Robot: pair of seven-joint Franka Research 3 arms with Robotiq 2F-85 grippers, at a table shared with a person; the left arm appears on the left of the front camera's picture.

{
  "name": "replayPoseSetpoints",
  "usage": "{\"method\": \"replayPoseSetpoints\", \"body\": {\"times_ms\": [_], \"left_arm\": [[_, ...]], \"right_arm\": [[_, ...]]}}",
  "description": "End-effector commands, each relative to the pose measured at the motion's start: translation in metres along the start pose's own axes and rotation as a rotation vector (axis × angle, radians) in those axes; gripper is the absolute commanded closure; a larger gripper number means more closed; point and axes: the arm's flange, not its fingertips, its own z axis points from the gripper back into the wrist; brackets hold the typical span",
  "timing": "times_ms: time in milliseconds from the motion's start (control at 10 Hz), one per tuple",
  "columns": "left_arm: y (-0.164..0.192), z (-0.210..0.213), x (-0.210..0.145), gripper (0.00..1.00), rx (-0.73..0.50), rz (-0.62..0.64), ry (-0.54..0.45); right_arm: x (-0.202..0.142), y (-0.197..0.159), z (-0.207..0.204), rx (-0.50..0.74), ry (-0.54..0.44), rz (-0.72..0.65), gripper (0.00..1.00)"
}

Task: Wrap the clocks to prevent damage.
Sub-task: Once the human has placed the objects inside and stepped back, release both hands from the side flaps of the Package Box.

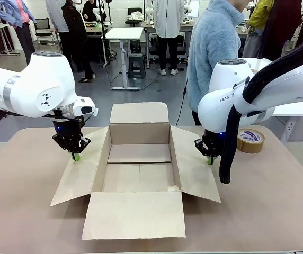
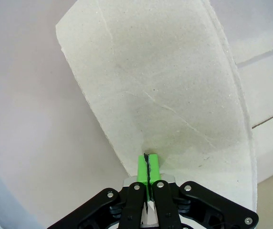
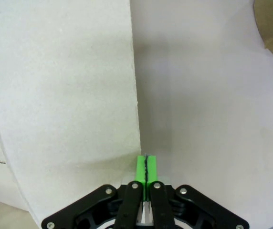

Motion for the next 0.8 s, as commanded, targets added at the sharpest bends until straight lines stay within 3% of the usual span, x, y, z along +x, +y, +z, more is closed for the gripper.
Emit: {"method": "replayPoseSetpoints", "body": {"times_ms": [0,700], "left_arm": [[0.0004,-0.0002,-0.0004,1.00,0.007,0.004,-0.004],[0.0004,-0.0002,-0.0004,1.00,0.007,0.004,-0.004]], "right_arm": [[-0.0015,0.0009,-0.0004,-0.006,-0.009,-0.014,0.99],[-0.0015,0.0009,-0.0004,-0.006,-0.009,-0.014,0.99]]}}
